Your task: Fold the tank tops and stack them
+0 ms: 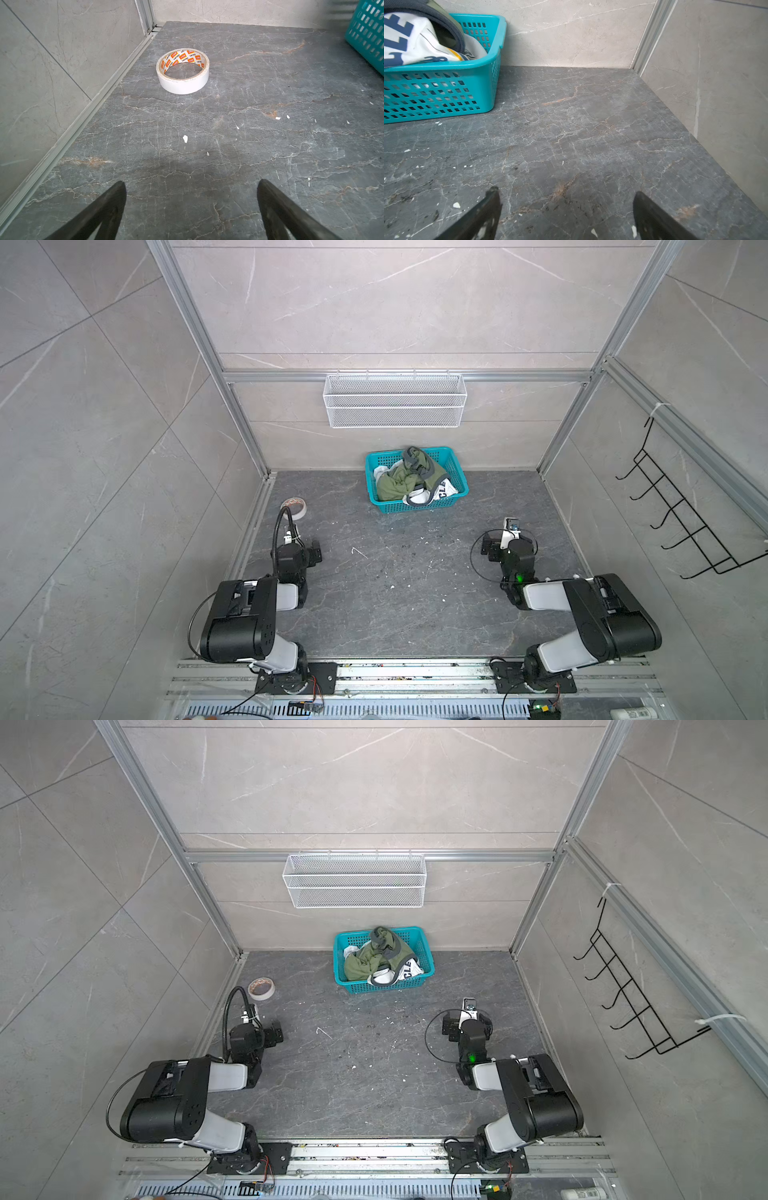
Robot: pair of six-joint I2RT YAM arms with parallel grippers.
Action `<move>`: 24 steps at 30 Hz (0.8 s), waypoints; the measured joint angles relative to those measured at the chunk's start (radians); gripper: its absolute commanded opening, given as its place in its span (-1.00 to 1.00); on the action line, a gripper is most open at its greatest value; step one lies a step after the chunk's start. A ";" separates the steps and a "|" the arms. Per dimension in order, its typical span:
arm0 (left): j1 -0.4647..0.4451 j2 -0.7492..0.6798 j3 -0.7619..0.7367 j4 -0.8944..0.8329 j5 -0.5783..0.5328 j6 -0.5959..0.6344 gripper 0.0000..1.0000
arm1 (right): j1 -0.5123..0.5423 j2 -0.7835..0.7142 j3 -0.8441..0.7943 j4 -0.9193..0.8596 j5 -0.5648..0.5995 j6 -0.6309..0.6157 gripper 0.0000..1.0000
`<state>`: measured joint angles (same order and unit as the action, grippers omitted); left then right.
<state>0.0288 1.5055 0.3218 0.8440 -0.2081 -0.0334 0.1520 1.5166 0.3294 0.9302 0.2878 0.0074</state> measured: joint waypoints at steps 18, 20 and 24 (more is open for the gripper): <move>0.000 0.000 0.000 0.000 0.000 -0.001 1.00 | 0.000 0.000 0.000 0.000 0.000 0.000 0.98; 0.000 0.000 0.000 0.000 0.000 -0.001 1.00 | 0.000 0.000 0.000 0.000 0.000 0.000 0.98; 0.000 0.000 0.000 0.000 0.000 -0.001 1.00 | 0.000 0.000 0.000 0.000 0.000 0.000 0.98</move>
<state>0.0288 1.5055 0.3218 0.8436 -0.2081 -0.0341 0.1520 1.5166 0.3294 0.9306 0.2878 0.0074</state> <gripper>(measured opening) 0.999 0.989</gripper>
